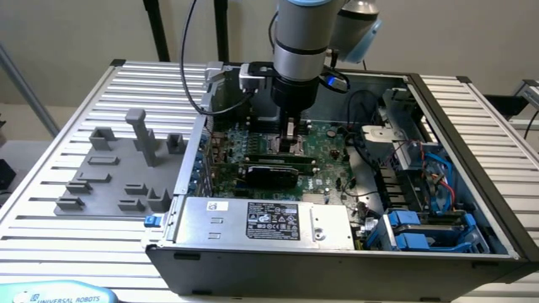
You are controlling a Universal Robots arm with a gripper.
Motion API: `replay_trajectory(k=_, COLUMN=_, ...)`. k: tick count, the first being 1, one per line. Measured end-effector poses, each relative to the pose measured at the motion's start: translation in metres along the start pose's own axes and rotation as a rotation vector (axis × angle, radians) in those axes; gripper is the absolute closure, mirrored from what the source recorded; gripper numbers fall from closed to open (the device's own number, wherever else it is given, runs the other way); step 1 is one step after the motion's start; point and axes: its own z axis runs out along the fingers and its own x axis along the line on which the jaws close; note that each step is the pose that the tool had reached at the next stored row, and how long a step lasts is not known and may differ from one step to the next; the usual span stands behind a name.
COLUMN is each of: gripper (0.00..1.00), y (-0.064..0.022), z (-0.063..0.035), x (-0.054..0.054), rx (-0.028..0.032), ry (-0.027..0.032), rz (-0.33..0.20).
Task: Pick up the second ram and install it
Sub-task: 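Press down the second ram until it locks into place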
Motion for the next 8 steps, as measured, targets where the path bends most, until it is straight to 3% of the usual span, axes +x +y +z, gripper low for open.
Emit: replay_trajectory(k=8, gripper=0.89, y=-0.0001, z=0.0001, x=0.0, rx=0.0003, ry=0.0016, rz=0.0)
